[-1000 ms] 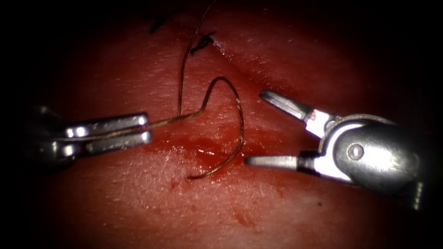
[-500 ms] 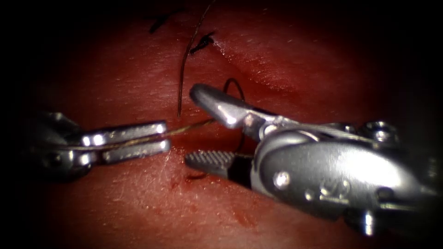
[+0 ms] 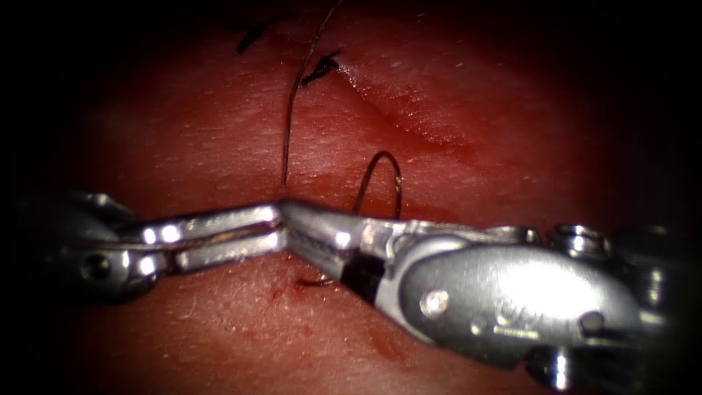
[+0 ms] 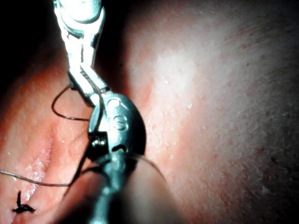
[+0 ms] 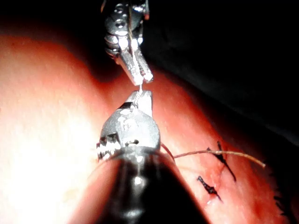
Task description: Wound Closure
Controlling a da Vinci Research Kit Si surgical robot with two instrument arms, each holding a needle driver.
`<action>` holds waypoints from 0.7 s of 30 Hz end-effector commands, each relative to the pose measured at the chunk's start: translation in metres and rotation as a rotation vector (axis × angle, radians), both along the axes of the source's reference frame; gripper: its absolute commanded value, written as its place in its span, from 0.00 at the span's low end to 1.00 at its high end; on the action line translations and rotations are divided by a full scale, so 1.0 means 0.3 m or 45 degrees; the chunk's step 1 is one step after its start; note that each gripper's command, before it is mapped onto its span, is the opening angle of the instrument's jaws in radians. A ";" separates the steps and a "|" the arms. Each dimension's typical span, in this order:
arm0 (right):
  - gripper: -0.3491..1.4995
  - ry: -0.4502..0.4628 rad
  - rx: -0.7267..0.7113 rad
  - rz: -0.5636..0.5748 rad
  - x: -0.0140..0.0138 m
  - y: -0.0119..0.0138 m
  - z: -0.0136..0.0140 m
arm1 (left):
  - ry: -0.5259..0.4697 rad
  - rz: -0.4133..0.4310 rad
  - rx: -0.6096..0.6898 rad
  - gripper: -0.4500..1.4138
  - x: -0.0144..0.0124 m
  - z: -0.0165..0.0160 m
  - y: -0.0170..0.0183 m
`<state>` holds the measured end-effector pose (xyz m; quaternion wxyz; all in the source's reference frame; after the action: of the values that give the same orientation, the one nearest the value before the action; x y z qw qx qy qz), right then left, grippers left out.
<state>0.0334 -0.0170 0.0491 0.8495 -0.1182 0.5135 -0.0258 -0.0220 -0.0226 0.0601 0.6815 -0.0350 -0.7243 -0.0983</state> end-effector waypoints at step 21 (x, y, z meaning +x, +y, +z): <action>0.00 -0.017 -0.041 -0.075 -0.0147 0.0057 0.0217 | -0.085 -0.051 0.279 0.59 0.0095 0.004 0.006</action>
<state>0.0283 -0.0156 0.0552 0.8503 -0.1153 0.5100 -0.0602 -0.0184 -0.0205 0.0609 0.6504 0.0283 -0.7334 -0.1955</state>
